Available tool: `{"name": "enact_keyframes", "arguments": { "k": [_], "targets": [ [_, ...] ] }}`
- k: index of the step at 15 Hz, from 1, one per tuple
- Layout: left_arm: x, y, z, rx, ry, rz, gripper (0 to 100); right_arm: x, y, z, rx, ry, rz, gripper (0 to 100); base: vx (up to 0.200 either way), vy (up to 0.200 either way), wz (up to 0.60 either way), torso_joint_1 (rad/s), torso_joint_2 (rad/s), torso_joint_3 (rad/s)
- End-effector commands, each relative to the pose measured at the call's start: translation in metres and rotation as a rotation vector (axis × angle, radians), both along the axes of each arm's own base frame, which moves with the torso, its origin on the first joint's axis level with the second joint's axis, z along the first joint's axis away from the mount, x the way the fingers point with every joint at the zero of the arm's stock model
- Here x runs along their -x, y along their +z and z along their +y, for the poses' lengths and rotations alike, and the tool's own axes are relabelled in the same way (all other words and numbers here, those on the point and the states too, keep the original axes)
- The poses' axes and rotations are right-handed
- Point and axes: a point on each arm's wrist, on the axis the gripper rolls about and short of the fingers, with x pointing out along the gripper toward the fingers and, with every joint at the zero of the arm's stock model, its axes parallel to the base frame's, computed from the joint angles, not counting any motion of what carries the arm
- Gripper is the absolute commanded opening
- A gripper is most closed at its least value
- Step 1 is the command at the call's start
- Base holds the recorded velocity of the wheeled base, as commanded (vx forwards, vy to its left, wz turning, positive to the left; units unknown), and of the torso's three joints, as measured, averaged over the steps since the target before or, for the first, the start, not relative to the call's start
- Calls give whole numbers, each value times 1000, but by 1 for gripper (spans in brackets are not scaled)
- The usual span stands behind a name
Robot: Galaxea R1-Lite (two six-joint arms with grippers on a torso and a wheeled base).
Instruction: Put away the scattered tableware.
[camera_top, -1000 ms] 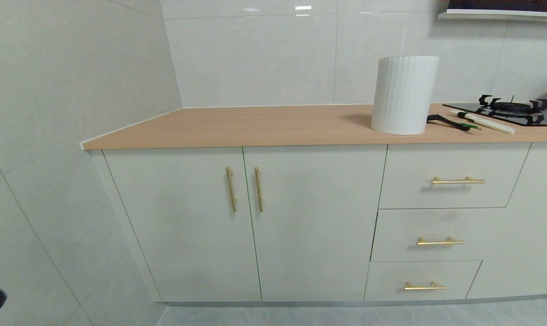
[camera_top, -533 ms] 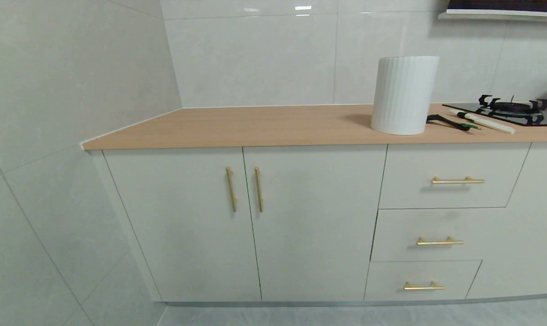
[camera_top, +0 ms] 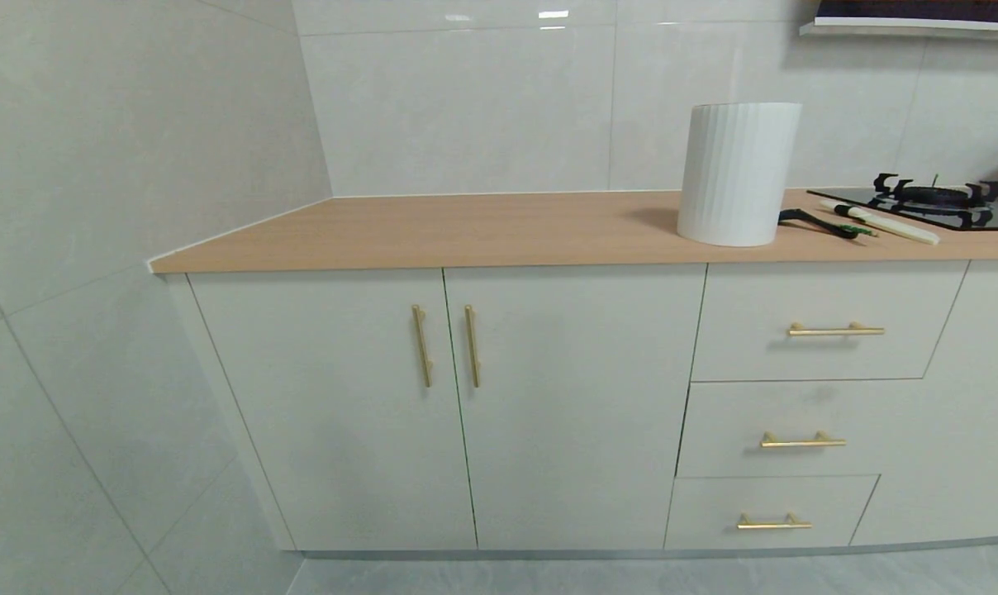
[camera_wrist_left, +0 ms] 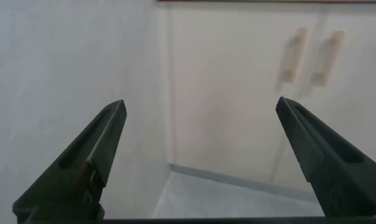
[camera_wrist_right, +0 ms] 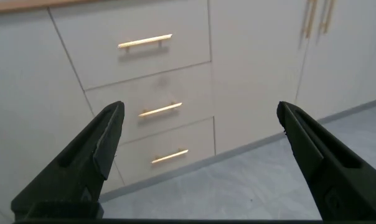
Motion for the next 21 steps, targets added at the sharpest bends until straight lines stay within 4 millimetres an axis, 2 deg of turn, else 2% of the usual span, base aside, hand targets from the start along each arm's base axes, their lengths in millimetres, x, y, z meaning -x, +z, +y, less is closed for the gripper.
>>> {"name": "enact_keyframes", "arguments": {
  "k": [1,3,6,8,13,21],
  "targets": [
    [-9,-26,0,-25,7,46,100,-18,-32,2,31,93,11,100,0,0,0,0,0,0],
    [-18,-40,-1,-37,-50,2,100,-20,-36,4,62,166,15,100,0,0,0,0,0,0],
    [-19,-42,-2,-16,-107,11,100,-20,-41,6,66,282,64,100,0,0,0,0,0,0],
    [-19,-46,-6,17,-285,49,100,-20,-40,6,63,287,54,100,0,0,0,0,0,0],
    [-19,-46,-7,-74,-300,60,100,-20,-40,6,64,290,53,100,0,0,0,0,0,0],
    [-19,-45,-7,16,-305,43,100,-20,-40,6,60,294,52,100,0,0,0,0,0,0]
  ]
}}
